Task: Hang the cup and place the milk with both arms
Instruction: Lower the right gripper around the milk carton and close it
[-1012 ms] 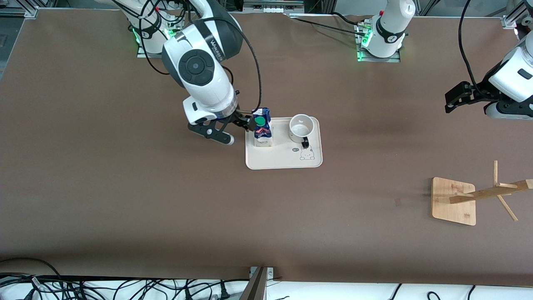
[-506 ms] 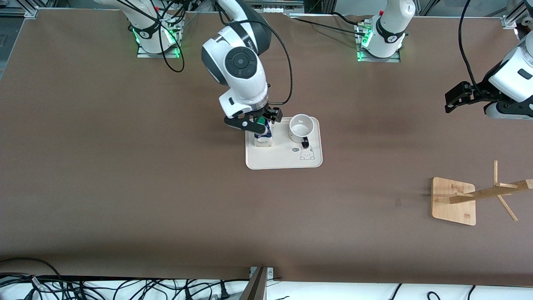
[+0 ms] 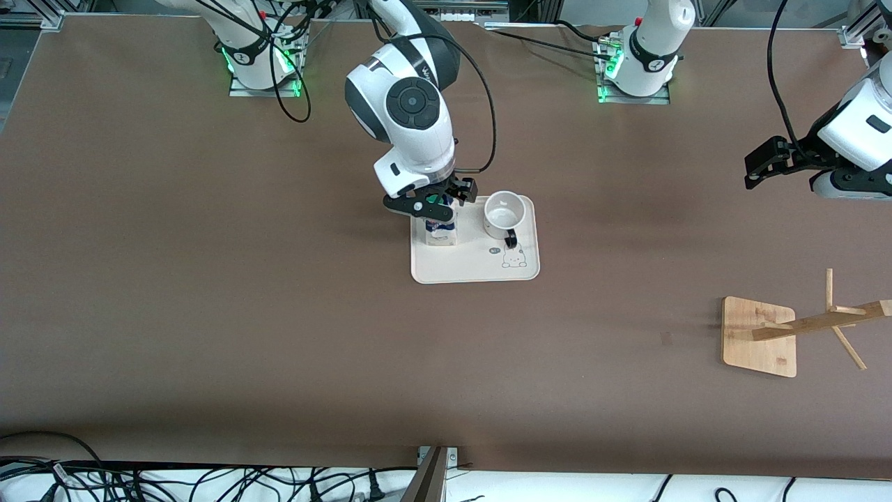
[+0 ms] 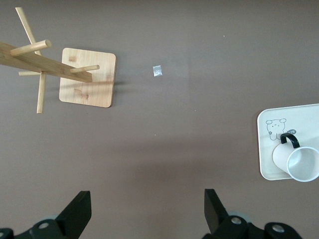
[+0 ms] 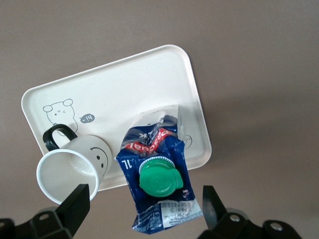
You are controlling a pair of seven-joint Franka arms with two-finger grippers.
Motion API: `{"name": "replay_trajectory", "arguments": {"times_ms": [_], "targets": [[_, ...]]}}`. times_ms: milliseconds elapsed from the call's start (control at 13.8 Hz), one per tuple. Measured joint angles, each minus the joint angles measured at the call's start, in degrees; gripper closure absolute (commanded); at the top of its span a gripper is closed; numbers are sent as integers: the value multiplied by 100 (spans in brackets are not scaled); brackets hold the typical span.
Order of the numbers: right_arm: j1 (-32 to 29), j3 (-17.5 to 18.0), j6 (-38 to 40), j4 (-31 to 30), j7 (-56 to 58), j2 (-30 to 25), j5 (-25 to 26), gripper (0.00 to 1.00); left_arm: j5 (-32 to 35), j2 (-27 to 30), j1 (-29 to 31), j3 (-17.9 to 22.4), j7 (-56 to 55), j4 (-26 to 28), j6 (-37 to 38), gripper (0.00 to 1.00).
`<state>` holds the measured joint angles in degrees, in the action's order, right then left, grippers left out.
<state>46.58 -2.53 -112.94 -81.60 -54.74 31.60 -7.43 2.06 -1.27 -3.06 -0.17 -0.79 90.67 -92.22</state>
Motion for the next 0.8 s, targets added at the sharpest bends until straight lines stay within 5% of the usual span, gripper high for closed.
{"name": "replay_trajectory", "arguments": {"times_ms": [795], "targets": [[-46,-29,33,-12,420,133,49,0,0,-1,2,0,0,0,0,0]]}}
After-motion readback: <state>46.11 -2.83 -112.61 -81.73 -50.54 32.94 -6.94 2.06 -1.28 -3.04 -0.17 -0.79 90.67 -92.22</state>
